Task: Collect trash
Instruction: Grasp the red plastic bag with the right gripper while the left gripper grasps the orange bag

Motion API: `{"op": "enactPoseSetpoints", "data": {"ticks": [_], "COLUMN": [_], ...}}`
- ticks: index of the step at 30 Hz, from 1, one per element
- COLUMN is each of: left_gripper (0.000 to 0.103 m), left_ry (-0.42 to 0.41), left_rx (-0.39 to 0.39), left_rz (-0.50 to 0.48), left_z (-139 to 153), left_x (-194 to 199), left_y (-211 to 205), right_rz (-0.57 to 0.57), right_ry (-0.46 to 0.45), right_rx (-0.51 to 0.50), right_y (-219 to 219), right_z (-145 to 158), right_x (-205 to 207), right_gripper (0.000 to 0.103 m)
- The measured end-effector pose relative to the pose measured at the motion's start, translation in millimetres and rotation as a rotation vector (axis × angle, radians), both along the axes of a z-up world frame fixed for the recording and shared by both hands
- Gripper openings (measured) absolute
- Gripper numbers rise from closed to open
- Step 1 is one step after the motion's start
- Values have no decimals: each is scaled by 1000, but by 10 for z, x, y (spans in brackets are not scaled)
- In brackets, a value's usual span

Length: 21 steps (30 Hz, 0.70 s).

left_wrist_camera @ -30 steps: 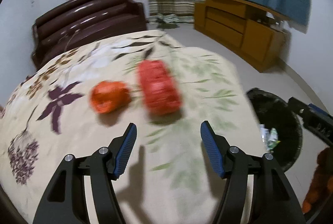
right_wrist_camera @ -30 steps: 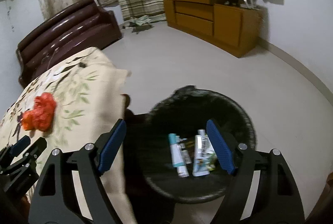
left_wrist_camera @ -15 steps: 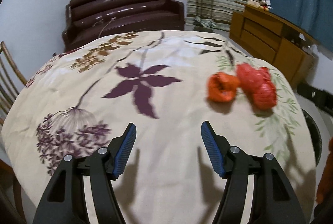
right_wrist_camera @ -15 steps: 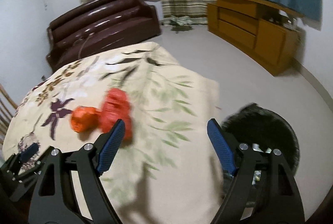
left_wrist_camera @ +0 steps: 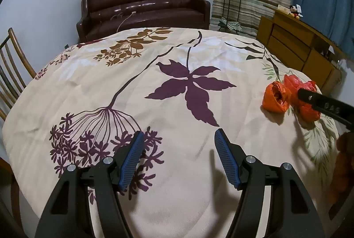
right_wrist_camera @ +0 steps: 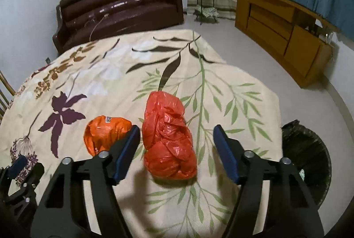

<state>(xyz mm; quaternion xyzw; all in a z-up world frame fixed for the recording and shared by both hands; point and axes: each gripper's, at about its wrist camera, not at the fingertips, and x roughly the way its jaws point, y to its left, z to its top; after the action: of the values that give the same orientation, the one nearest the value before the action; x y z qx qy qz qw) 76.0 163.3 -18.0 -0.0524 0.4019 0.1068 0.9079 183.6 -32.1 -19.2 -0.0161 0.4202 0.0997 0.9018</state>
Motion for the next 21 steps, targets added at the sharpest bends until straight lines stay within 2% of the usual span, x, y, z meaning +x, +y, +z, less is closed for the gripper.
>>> {"op": "enactPoseSetpoints", "data": {"ticks": [4,8,11,21], "left_gripper": [65,65,69,69], "left_ry": [4,5,3,-11], "left_rx": [-8,-20,-15,-32], "left_rz": [-13,-27,-38,-124], "left_z": [-21,-15,3,64], "left_x": [54,110,154,381], "left_y": [-21,-74,-151,-525], "right_rz": [10,11,-2,-61], "right_ry": [39,31,7,-18], "right_rx": [1,-1,-19,-22], "right_y": [34,16,-33,-404], "right_z": [-105,-108,-77,-37], "right_x": [43,23,4,-33], "right_gripper": [41,41,40,40]}}
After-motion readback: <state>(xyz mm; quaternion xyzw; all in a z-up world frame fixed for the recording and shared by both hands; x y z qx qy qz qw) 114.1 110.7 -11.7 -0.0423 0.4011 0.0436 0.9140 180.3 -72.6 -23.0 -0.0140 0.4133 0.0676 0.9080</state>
